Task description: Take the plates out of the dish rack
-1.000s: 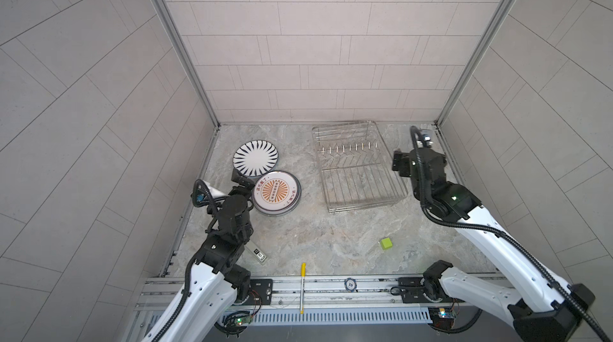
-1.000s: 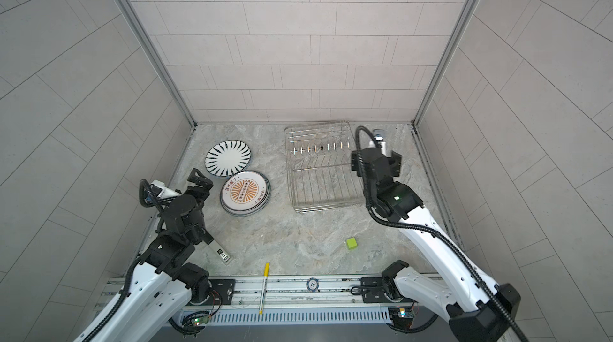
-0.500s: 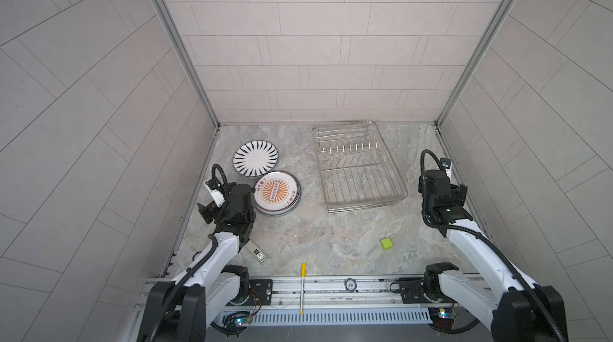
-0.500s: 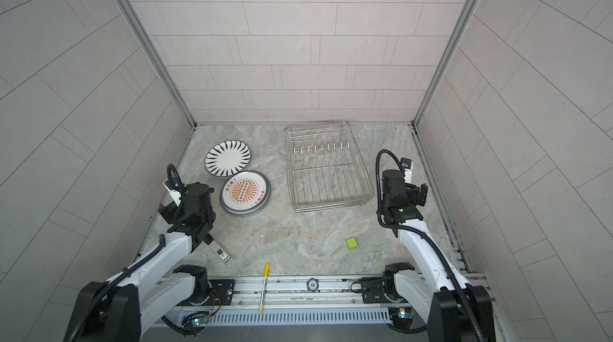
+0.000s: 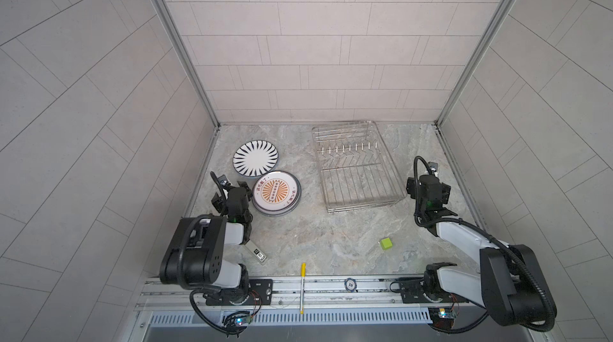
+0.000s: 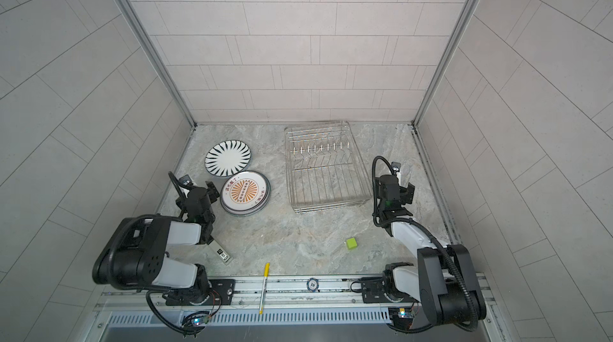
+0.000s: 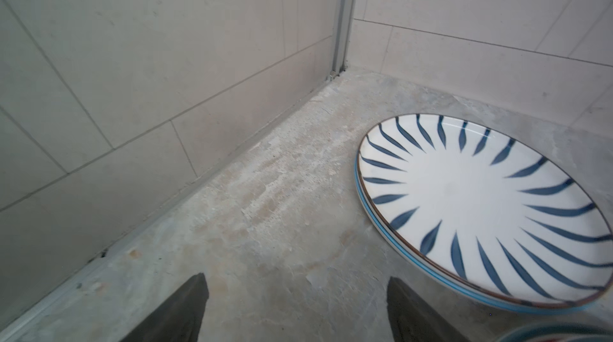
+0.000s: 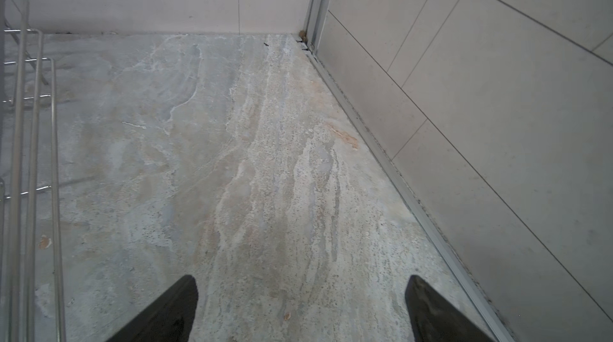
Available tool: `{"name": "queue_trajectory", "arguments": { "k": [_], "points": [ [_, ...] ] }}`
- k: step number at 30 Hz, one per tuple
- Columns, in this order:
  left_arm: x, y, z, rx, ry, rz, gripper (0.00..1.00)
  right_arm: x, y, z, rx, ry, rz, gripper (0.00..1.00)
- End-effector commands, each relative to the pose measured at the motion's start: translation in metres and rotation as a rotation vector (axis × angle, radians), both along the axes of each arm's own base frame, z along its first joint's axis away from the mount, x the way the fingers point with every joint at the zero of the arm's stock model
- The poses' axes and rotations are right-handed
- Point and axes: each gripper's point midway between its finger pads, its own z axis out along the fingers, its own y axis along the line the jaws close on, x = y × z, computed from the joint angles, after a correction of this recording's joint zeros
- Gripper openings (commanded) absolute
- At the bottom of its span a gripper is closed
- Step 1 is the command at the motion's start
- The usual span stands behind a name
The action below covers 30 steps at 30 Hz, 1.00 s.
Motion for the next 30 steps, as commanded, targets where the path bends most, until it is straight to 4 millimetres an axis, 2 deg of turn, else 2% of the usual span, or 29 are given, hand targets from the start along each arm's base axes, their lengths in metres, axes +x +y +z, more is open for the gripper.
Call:
{"name": "queue_trajectory", "arguments": {
  "k": [1,7,10,15,16,24,27,30],
  "points": [
    [0.015,-0.009,0.032,-0.01,-0.119,-0.066,0.94,0.016,0.01,0.006,-0.032,-0.053,0.051,1.0],
    [0.025,-0.019,0.028,0.009,-0.113,-0.14,0.94,0.018,0.015,0.007,-0.056,-0.058,0.065,1.0],
    [0.028,-0.024,0.02,0.031,-0.105,-0.154,0.94,0.021,0.015,0.006,-0.059,-0.048,0.068,1.0],
    [0.029,-0.024,0.019,0.035,-0.086,-0.146,0.95,0.02,0.016,0.008,-0.058,-0.069,0.07,1.0],
    [0.029,-0.024,0.019,0.041,-0.094,-0.145,1.0,0.02,0.017,0.008,-0.061,-0.068,0.075,1.0],
    [0.031,-0.025,0.019,0.047,-0.081,-0.145,1.0,0.023,0.022,0.007,-0.06,-0.07,0.089,1.0],
    [0.031,-0.026,0.019,0.053,-0.077,-0.146,1.0,0.022,0.017,0.0,-0.04,-0.13,0.058,1.0],
    [0.032,-0.027,0.019,0.058,-0.073,-0.148,1.0,0.035,0.026,-0.016,-0.058,-0.064,0.094,1.0]
  ]
}}
